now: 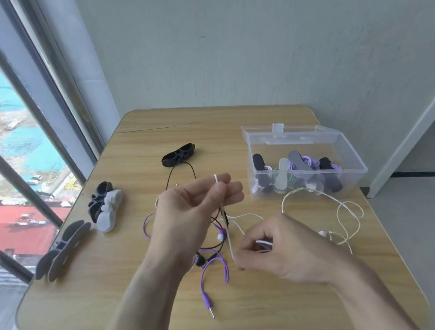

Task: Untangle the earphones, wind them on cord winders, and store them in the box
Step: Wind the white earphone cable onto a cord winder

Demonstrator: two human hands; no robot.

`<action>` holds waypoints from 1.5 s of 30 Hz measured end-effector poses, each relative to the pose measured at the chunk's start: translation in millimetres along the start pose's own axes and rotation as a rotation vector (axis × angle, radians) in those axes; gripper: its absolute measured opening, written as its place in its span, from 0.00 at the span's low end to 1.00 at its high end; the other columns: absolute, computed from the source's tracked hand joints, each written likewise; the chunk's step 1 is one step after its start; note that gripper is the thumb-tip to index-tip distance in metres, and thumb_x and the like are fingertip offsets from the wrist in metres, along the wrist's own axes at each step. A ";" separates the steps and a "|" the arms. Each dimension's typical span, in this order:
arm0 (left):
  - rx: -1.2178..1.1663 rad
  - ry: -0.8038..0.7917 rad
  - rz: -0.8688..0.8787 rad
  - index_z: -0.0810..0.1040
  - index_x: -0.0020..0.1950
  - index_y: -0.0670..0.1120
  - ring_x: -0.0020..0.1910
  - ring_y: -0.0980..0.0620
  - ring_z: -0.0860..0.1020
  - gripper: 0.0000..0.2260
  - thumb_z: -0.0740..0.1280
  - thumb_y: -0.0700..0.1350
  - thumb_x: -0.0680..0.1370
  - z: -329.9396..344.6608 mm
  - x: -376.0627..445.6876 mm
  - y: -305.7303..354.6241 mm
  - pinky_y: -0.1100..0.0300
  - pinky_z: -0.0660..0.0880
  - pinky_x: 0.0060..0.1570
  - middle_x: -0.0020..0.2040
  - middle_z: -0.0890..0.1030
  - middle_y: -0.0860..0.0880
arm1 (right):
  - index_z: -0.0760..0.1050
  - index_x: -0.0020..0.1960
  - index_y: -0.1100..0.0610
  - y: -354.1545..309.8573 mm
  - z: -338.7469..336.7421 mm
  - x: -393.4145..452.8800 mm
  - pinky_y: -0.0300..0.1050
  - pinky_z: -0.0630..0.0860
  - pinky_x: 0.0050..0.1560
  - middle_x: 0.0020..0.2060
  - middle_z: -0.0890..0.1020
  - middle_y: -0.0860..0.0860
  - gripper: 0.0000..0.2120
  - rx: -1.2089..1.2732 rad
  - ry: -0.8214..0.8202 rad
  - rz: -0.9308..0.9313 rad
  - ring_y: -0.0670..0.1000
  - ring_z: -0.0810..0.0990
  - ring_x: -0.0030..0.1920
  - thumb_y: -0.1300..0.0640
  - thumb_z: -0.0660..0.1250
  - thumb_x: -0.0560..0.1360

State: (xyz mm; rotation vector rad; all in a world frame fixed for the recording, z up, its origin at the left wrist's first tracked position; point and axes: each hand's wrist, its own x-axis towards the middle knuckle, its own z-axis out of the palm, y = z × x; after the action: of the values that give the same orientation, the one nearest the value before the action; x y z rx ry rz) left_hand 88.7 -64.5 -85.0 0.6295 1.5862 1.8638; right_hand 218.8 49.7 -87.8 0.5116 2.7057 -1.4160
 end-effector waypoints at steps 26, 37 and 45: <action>-0.532 0.204 -0.083 0.77 0.54 0.45 0.43 0.54 0.84 0.12 0.53 0.38 0.84 -5.2 7.5 7.7 0.66 0.67 0.29 0.49 0.85 0.48 | 0.82 0.49 0.55 -3.3 -1.9 -0.9 0.37 0.69 0.31 0.31 0.80 0.47 0.12 0.135 -0.046 -0.020 0.43 0.71 0.25 0.50 0.63 0.82; 0.335 -0.490 -0.034 0.84 0.43 0.44 0.36 0.54 0.78 0.09 0.65 0.35 0.74 7.5 -5.4 -0.6 0.66 0.70 0.38 0.36 0.83 0.48 | 0.83 0.38 0.57 -5.8 -28.0 -21.9 0.36 0.64 0.24 0.24 0.77 0.49 0.11 0.550 -0.110 -0.168 0.46 0.69 0.22 0.50 0.69 0.72; -0.173 -0.335 -0.198 0.68 0.30 0.46 0.27 0.52 0.56 0.09 0.62 0.44 0.70 9.1 -1.8 3.9 0.58 0.52 0.30 0.27 0.59 0.52 | 0.75 0.30 0.56 25.7 -45.8 -14.4 0.41 0.56 0.27 0.22 0.60 0.49 0.23 0.665 0.454 -0.104 0.50 0.55 0.24 0.39 0.80 0.62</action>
State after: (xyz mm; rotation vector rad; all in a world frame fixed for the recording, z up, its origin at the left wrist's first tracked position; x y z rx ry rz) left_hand 95.7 -59.8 -79.6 0.6429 1.2109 1.6298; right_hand 245.4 96.3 -78.8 0.8123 2.5133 -2.5106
